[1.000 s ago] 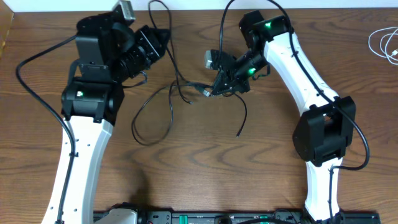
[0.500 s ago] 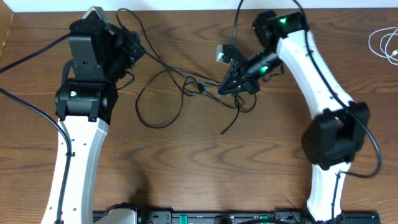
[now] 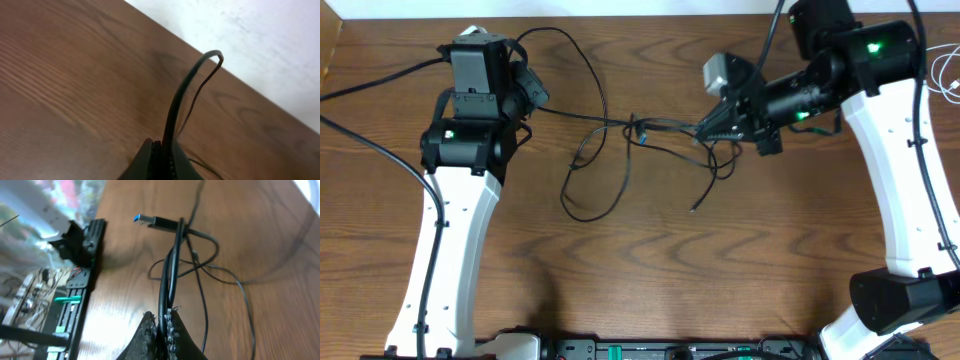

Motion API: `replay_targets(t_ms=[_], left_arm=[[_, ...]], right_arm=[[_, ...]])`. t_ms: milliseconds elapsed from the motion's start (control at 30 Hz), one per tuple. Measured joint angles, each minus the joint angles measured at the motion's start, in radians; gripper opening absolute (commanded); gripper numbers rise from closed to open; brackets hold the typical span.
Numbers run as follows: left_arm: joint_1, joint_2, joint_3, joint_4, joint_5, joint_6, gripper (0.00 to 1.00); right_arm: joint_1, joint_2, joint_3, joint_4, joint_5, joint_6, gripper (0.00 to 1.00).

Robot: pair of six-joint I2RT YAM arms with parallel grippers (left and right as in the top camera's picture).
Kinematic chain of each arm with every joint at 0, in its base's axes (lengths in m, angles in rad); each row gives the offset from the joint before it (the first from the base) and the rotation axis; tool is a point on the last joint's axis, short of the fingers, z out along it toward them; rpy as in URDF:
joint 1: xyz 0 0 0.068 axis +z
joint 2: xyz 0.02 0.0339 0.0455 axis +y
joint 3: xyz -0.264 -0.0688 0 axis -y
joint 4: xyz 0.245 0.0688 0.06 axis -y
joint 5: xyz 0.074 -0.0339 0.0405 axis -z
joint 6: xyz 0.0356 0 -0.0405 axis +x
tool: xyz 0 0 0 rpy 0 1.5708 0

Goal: Untangle cables
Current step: 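Reach the right gripper to the lifted cables and grasp a black cable, then pull the grasped black cable up and right with the right gripper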

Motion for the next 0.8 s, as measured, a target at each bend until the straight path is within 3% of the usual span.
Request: replay_targets(t_ms=[400,800], left_arm=[[0.0,0.014,0.0,-0.093,0.028,0.035,0.08],[0.0,0.088,0.0,-0.197,0.416,0.036,0.08]], right_arm=[[-0.097,0.0,0.0,0.073,-0.075,0.203,0.02],[-0.003,0.049,0.0,0.082,0.044,0.39,0.06]])
